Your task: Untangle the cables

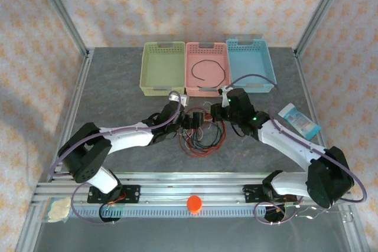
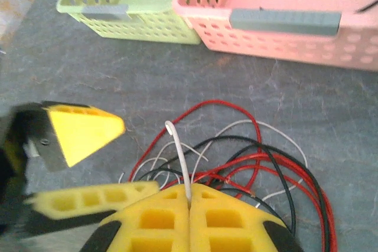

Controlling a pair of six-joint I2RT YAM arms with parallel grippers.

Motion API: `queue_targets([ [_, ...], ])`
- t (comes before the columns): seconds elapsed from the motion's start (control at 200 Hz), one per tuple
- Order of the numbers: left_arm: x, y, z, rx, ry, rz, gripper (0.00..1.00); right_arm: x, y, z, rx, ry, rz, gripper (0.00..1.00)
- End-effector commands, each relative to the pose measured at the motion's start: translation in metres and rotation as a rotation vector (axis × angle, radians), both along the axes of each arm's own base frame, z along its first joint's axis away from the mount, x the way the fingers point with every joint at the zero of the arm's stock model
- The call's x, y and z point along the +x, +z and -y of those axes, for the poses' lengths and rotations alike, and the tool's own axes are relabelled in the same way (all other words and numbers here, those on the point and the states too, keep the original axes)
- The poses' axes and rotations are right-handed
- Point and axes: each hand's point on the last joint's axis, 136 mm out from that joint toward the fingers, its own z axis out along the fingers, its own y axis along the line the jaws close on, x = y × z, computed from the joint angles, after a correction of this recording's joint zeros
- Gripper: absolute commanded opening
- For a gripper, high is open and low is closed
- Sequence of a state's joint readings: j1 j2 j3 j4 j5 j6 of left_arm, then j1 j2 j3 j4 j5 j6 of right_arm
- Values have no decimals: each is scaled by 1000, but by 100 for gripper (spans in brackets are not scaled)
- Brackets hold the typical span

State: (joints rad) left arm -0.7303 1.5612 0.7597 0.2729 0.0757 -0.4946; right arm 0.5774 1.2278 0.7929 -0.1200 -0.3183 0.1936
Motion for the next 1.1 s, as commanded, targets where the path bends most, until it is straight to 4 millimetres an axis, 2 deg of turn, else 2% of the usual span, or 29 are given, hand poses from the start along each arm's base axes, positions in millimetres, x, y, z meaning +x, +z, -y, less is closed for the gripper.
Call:
queue_targets([
  [0.0, -1, -6, 5, -2, -42, -7, 98, 1, 25, 2, -9, 9, 71, 0],
  [0.06, -1, -11, 6, 2, -51, -20, 97, 4, 27, 5, -22, -15, 81, 0],
  [0.075, -2, -12, 7, 3, -53, -23, 97, 3, 37, 8, -12, -22, 105, 0],
  [0.235, -6, -28, 9, 14, -71, -57, 96, 7, 67, 21, -13, -82, 183, 0],
  [0.476, -13, -56, 1, 64, -61, -103, 95, 4, 126, 28, 38, -103, 304, 0],
  [0.756, -17, -72, -10, 113, -26, -119, 95, -2, 187, 45, 72, -160, 437, 0],
  [1.096, -23, -97, -17, 205, -15, -164, 95, -13, 238, 48, 141, -144, 532, 0],
])
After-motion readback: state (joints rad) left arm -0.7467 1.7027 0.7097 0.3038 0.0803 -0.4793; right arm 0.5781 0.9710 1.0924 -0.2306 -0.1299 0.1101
